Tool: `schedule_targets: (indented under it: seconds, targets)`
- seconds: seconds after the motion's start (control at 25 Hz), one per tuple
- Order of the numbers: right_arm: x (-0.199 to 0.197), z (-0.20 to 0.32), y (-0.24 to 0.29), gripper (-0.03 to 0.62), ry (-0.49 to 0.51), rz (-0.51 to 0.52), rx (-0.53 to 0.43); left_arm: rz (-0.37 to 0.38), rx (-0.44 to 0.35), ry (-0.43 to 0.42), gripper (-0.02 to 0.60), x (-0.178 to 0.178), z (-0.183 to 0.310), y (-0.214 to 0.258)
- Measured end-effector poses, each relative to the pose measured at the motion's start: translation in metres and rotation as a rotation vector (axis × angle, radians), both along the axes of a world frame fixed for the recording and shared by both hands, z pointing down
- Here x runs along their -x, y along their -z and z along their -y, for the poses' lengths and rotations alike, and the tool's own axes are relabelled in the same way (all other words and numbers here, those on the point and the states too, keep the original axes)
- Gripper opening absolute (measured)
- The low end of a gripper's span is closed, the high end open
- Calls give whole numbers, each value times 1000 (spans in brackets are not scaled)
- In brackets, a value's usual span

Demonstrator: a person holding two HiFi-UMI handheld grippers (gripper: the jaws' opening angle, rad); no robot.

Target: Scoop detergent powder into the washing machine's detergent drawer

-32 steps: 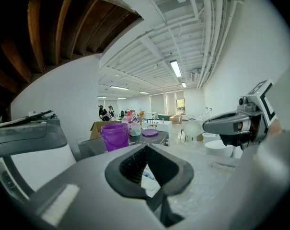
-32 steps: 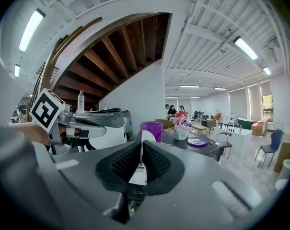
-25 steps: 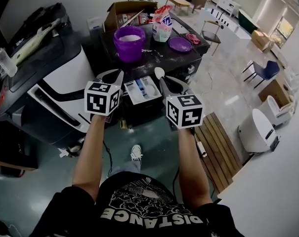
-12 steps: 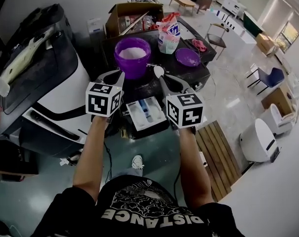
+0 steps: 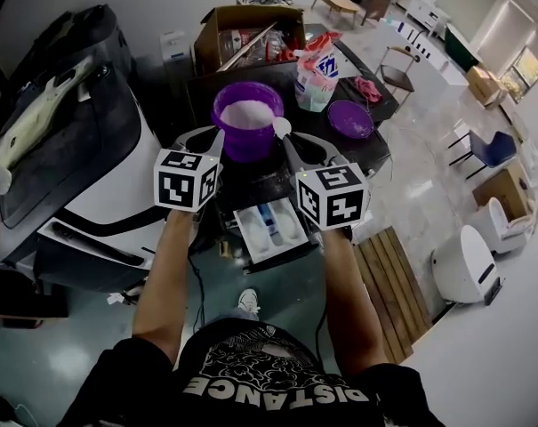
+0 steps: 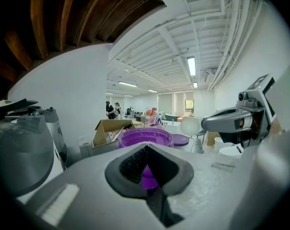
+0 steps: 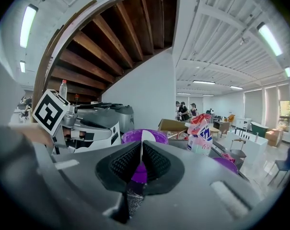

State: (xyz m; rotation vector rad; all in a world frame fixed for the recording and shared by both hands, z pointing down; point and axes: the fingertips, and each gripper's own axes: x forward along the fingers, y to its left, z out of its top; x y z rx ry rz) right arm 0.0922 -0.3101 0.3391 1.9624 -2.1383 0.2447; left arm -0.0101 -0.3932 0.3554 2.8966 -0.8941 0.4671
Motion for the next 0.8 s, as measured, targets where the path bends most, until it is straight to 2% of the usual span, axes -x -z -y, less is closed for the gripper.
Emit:
schedule_targets:
  seconds: [0.36,0.8]
  targets:
    - [2,38,-1,38,36,-16,13,-4,8,12,0,-2,36,-3]
    - [-5,58,-1,38,109,-69,27,15,7,45,0,-1,46,-8]
